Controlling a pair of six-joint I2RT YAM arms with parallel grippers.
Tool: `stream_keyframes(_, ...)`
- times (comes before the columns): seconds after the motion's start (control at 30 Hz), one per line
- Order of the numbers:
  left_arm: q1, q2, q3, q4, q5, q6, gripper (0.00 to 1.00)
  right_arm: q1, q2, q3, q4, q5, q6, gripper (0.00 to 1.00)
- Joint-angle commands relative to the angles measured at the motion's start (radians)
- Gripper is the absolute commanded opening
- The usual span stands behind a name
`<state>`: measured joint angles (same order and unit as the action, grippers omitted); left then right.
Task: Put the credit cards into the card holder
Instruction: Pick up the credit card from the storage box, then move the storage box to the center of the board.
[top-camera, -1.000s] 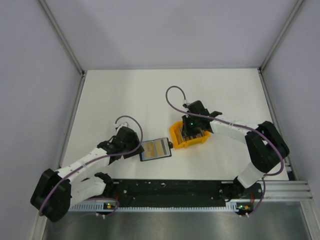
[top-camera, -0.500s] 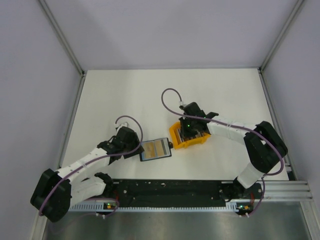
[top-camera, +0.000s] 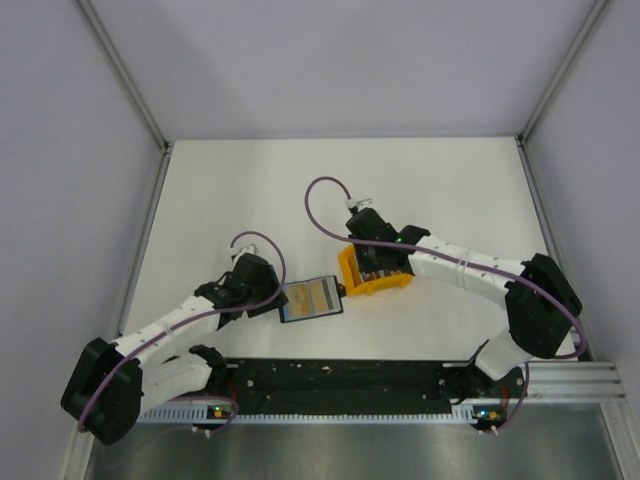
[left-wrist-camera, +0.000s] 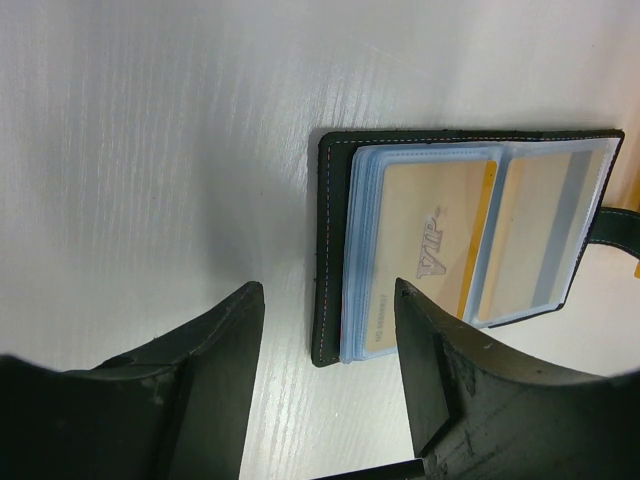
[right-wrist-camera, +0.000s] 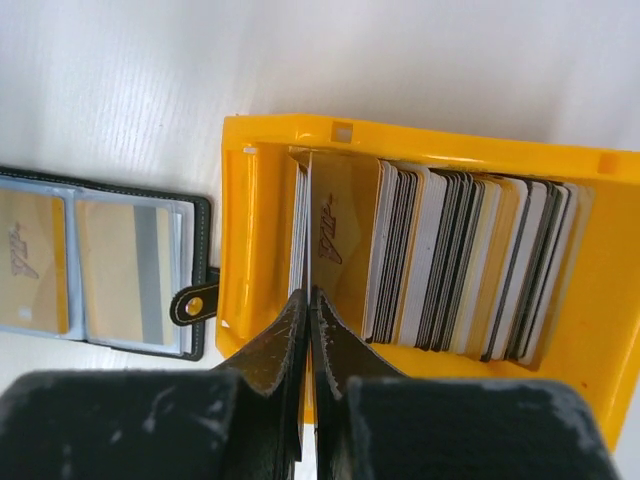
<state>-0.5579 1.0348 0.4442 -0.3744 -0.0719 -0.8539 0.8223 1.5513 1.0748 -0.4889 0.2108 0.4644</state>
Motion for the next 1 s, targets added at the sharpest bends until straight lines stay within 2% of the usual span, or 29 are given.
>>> stream_keyframes(0.0,0.001,-0.015,-0.004,0.012,-0.009,0.007,0.59,0.078,-0.016,0.094,-0.072,0.258,0.017,0.0)
stream_keyframes(0.17,0.0,-0.019,-0.001,0.005,-0.014,0.0,0.59,0.13,0.007,0.149,-0.152,0.427,0.134,0.0)
stream_keyframes(0.3,0.0,-0.025,0.005,-0.012,-0.026,-0.008,0.58,0.135,0.036,0.192,-0.224,0.463,0.242,0.0)
stream_keyframes(0.57,0.0,-0.038,0.011,-0.037,-0.052,-0.023,0.58,0.161,0.069,0.278,-0.324,0.435,0.387,0.0)
stream_keyframes(0.8,0.0,-0.07,0.013,-0.072,-0.092,-0.054,0.58,0.179,0.063,0.287,-0.3,0.323,0.416,0.0)
stream_keyframes(0.87,0.0,-0.084,0.016,-0.089,-0.111,-0.066,0.58,0.179,0.027,0.236,-0.184,0.216,0.335,0.0)
stream_keyframes(0.97,0.001,-0.11,0.014,-0.11,-0.135,-0.079,0.58,0.181,-0.025,0.142,-0.03,0.089,0.313,0.0)
